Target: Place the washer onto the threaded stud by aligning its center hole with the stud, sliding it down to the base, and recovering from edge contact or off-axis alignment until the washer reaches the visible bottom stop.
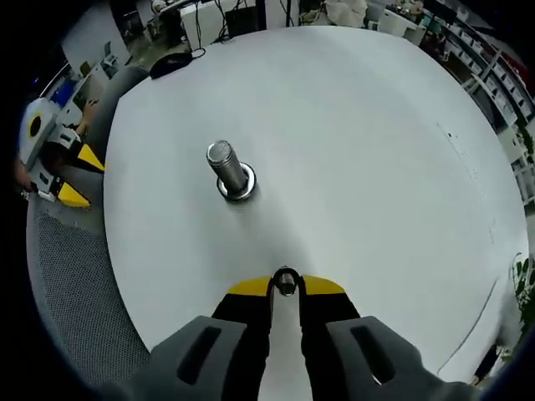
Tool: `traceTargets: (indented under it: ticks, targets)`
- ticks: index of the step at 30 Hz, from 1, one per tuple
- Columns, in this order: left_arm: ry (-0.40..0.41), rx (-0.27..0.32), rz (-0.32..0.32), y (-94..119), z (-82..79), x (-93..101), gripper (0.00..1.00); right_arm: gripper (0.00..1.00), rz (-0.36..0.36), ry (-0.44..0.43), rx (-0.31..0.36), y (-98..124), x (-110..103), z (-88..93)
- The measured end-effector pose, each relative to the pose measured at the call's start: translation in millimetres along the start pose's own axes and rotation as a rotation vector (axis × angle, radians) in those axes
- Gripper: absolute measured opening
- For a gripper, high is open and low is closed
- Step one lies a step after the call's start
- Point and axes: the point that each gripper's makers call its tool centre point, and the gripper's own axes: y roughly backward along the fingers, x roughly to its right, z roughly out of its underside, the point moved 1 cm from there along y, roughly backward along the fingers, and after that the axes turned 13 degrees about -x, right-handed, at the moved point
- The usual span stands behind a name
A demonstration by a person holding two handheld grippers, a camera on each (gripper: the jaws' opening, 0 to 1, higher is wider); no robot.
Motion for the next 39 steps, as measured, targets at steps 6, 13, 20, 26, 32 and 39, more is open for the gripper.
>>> traceTargets:
  ticks: [6,13,20,26,32,39]
  targets:
    - [0.001,0.0,0.002,0,0.1,0.1,0.22,0.14,-0.01,-0.023,-0.024,-11,3,3.8]
    - [0.003,-0.006,0.0,0,1.0,-0.2,0.22,0.15,-0.014,-0.042,-0.031,-14,6,5.2]
    - [0.007,-0.006,-0.006,-1,0.9,-1.1,0.22,0.16,-0.018,-0.059,-0.016,-15,6,5.1]
    - [0.005,-0.01,-0.005,-1,1.1,-0.7,0.22,0.19,-0.019,-0.072,-0.016,-14,5,10.5]
    - [0.001,-0.018,-0.004,-2,2.5,-0.1,0.22,0.2,-0.025,-0.089,-0.017,-11,4,22.1]
    - [0.0,-0.018,-0.006,-2,2.6,0.0,0.22,0.21,-0.029,-0.116,-0.026,-11,1,42.8]
